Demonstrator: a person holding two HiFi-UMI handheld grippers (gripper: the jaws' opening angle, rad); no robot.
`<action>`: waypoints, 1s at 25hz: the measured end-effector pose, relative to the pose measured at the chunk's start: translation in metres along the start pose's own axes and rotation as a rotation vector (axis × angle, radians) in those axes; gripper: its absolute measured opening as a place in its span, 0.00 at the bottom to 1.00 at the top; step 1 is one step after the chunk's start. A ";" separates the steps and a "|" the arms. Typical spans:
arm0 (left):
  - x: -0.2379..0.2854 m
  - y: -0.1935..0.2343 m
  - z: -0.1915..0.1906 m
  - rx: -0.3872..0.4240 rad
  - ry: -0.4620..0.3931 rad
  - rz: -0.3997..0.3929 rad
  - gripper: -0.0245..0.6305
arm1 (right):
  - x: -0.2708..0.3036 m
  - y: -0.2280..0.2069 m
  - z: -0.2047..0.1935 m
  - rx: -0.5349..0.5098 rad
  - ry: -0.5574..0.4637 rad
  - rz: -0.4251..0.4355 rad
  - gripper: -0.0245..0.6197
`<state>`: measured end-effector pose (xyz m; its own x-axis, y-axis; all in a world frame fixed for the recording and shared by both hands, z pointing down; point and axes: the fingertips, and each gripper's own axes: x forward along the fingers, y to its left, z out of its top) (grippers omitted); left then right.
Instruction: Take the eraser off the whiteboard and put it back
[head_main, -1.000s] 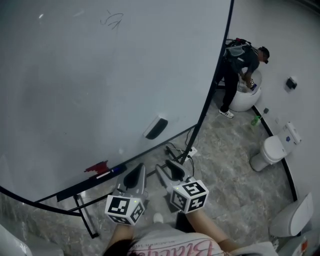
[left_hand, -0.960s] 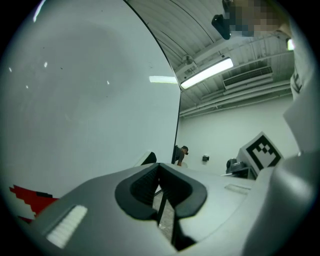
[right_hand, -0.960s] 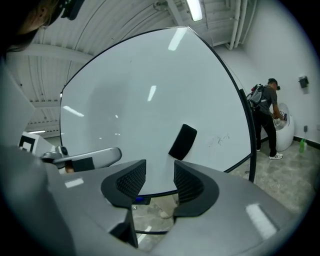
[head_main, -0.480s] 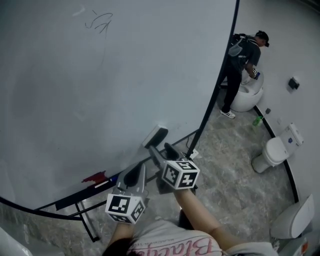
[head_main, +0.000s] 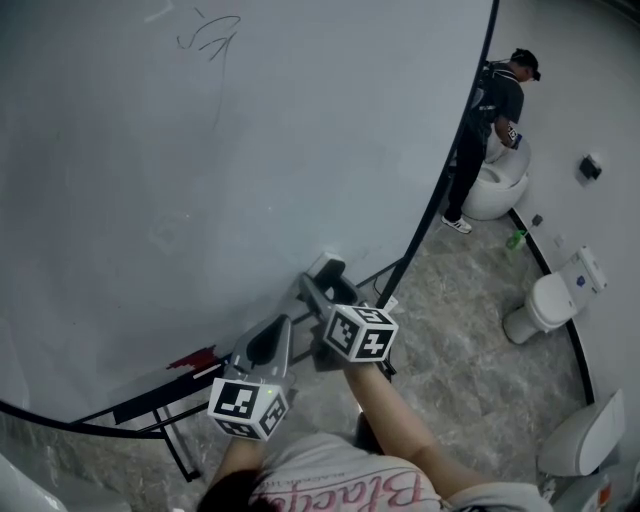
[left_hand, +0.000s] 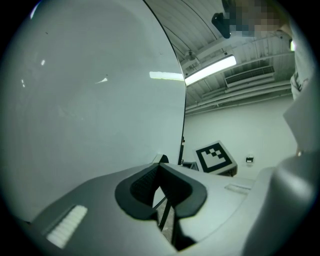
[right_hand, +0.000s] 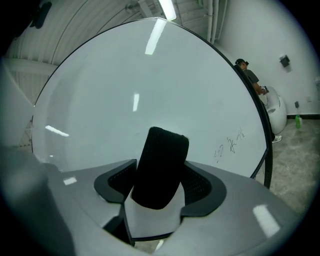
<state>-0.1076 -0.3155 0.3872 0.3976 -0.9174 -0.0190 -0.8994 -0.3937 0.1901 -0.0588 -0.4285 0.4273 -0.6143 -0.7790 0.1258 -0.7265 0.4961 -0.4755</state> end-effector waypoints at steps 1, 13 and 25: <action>0.001 0.001 0.001 0.001 0.000 -0.003 0.04 | -0.001 0.000 0.000 0.018 -0.002 0.007 0.47; 0.006 -0.010 0.002 0.016 0.018 -0.056 0.04 | -0.027 0.010 0.009 -0.052 -0.014 0.010 0.41; -0.007 -0.026 -0.001 0.006 0.015 -0.073 0.04 | -0.105 0.039 0.012 -0.178 -0.071 0.047 0.41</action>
<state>-0.0864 -0.2989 0.3838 0.4644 -0.8855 -0.0176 -0.8692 -0.4595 0.1828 -0.0189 -0.3321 0.3852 -0.6304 -0.7751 0.0423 -0.7443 0.5880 -0.3168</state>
